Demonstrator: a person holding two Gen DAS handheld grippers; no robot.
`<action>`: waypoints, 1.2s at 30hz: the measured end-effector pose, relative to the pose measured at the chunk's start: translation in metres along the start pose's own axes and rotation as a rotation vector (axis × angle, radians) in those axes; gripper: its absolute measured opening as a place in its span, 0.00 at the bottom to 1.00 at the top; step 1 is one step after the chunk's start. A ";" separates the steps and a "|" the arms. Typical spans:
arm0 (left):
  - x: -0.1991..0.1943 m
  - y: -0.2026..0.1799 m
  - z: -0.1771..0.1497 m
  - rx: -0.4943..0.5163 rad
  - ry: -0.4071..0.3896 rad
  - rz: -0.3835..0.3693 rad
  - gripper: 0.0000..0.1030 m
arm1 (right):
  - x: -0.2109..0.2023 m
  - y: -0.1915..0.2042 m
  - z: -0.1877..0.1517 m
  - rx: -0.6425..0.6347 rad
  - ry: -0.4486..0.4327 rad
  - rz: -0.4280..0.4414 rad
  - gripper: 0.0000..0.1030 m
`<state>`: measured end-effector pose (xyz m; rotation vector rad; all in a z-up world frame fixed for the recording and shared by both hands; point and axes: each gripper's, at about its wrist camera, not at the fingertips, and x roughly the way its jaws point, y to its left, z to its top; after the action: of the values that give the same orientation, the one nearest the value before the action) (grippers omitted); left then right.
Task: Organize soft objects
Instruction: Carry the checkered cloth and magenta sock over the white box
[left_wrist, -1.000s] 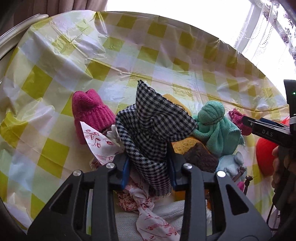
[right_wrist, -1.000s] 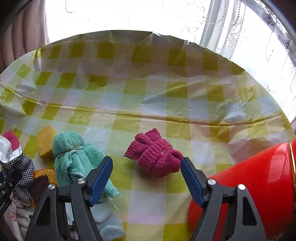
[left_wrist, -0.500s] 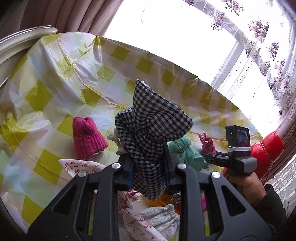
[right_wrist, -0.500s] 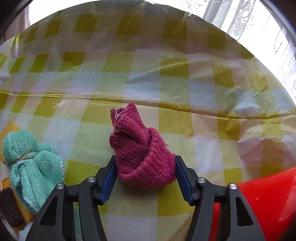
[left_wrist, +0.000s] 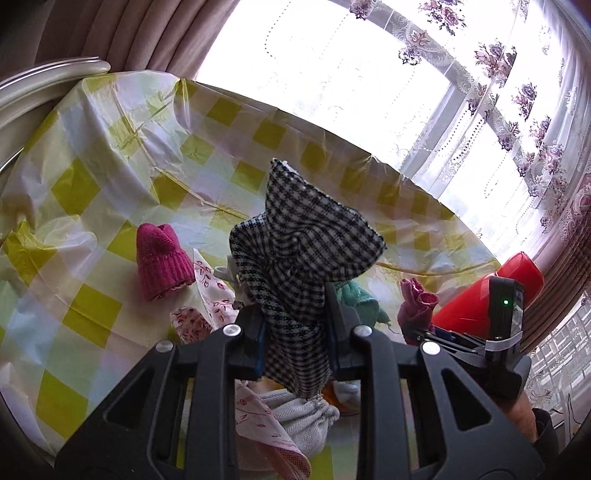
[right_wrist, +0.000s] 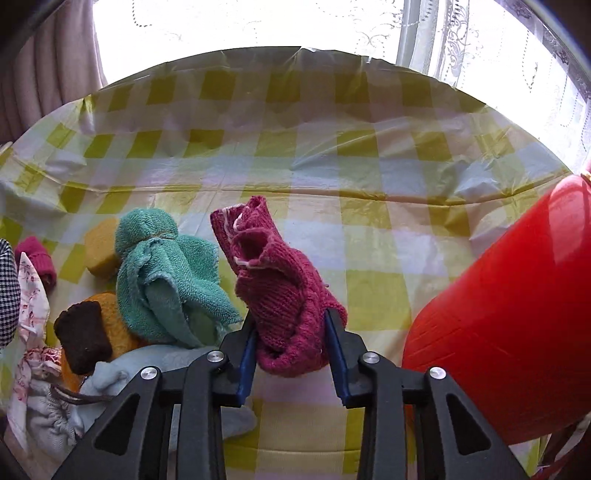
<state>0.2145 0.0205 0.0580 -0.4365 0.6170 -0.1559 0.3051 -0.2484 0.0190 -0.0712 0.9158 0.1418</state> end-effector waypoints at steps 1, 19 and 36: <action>-0.002 -0.002 -0.002 0.000 0.001 -0.005 0.27 | -0.011 0.001 -0.006 0.004 -0.010 0.011 0.34; -0.029 -0.111 -0.072 0.170 0.141 -0.228 0.27 | -0.131 -0.080 -0.126 0.142 -0.006 -0.014 0.34; -0.059 -0.232 -0.153 0.348 0.342 -0.458 0.27 | -0.200 -0.186 -0.214 0.302 -0.001 -0.180 0.35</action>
<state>0.0739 -0.2252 0.0796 -0.2067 0.8000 -0.7755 0.0456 -0.4764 0.0483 0.1269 0.9162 -0.1638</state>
